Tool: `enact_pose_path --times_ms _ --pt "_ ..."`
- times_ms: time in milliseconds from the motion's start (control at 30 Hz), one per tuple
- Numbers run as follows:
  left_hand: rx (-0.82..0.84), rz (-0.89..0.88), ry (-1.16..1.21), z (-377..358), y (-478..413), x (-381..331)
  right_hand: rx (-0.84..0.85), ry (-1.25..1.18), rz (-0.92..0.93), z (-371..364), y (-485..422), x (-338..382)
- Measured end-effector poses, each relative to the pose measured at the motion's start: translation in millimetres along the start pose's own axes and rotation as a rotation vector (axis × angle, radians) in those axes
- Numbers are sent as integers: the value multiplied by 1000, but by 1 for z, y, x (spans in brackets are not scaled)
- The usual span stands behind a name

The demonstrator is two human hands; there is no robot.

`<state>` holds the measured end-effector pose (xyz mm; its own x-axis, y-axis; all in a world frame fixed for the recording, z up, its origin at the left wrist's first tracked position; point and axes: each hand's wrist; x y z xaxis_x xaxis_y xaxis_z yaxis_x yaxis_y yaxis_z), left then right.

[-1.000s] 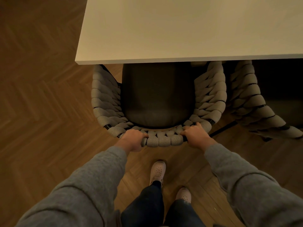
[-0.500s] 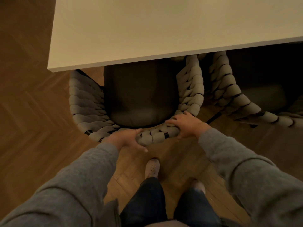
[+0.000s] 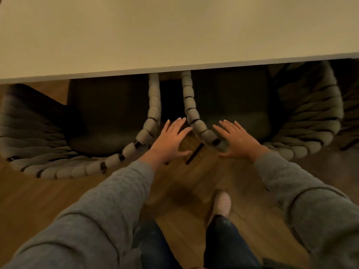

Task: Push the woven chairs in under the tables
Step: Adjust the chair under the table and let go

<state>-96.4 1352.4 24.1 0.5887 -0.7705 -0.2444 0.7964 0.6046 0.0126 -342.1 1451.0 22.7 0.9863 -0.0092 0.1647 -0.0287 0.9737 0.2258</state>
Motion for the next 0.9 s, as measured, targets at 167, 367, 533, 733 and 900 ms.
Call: enact_pose_path --times_ms 167,367,533,733,900 --pt "194 -152 -194 -38 -58 -97 284 78 -104 -7 70 -119" --pt "442 -87 -306 -68 -109 -153 291 172 -108 -21 112 -220" --pt "437 -29 -396 -71 -119 -165 235 215 -92 -29 109 -247" --pt "478 -33 -417 -75 -113 -163 215 239 -68 -35 112 -240" --pt "489 -27 -428 -75 -119 -162 216 228 -45 -32 108 -245"
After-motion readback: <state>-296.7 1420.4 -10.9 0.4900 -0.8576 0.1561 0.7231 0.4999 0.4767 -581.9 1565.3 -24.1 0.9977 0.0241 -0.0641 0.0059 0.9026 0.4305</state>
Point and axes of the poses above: each hand's wrist, its own y-axis away from the middle knuckle, its own z-axis out of the back of the hand, x = y × z, and after that the axes turned 15 degrees about -x, right-handed
